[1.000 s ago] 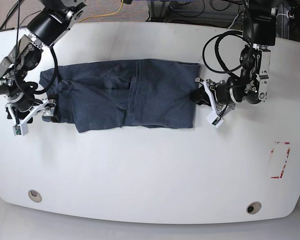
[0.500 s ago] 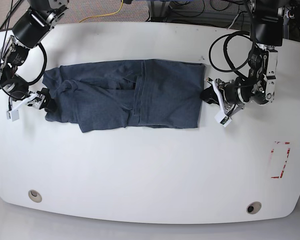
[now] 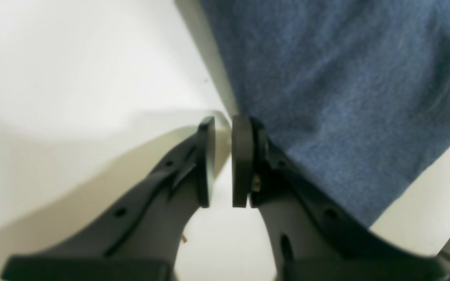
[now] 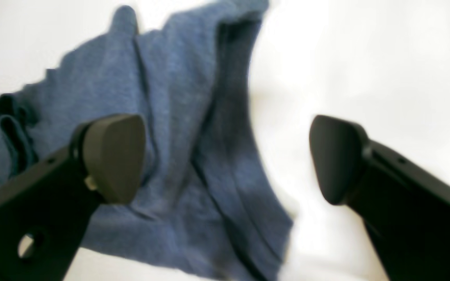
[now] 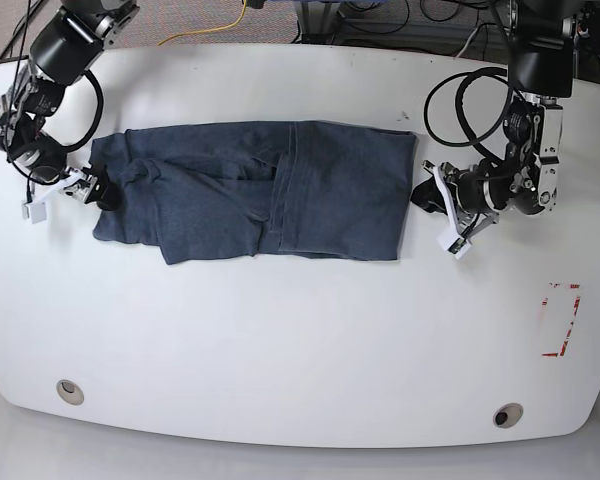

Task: Layout the t-shirt on the table in an organized manner, then fold the t-shirt properly
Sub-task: 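Release the strip with the right gripper and regrasp its other end, then fold the strip's other end with the right gripper toward the left gripper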

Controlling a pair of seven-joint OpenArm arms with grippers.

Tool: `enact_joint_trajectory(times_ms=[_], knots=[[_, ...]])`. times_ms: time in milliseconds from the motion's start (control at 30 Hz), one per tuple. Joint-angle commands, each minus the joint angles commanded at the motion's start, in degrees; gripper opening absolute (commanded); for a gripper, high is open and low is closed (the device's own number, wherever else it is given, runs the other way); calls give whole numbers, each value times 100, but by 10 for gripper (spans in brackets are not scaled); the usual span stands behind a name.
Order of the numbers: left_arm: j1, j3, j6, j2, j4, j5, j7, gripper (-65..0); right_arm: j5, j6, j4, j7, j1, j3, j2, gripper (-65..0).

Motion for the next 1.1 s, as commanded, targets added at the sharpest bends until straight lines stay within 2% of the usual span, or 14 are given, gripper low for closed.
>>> enact_joint_trajectory(times_ms=[200,300,367,433,500,600,667,733,867,1100], knots=[[26,18,0,9,0,0,0,-587,0,0,404,0,-97,-404,-448,-14],[26,18,0,18,0,0,9,-587,0,0,466,0,-141,-413,-545,-17],[26,18,0,18,0,0,9,-587,-18,0,475,0,-149,-422,-580,-43],[26,18,9,26,0,0,9,-587,-26,0,475,0,-141,-422,-589,-124],[26,26,18,35,0,0,9,-587,-26,0,475,0,-141,-431,-589,-236],[35,35,26,44,0,0,9,-587,-26,0,484,0,-132,-431,-571,-491],[35,44,35,114,0,0,9,-587,-26,0,563,0,-132,-440,-563,-633],[35,88,35,229,0,9,9,-587,-26,0,826,0,-158,-448,-554,-650],[35,246,44,316,0,114,9,-587,-26,0,1486,-123,-176,-571,-571,-620],[26,396,255,905,0,774,9,-587,0,0,2884,-774,-176,-765,-607,-623]])
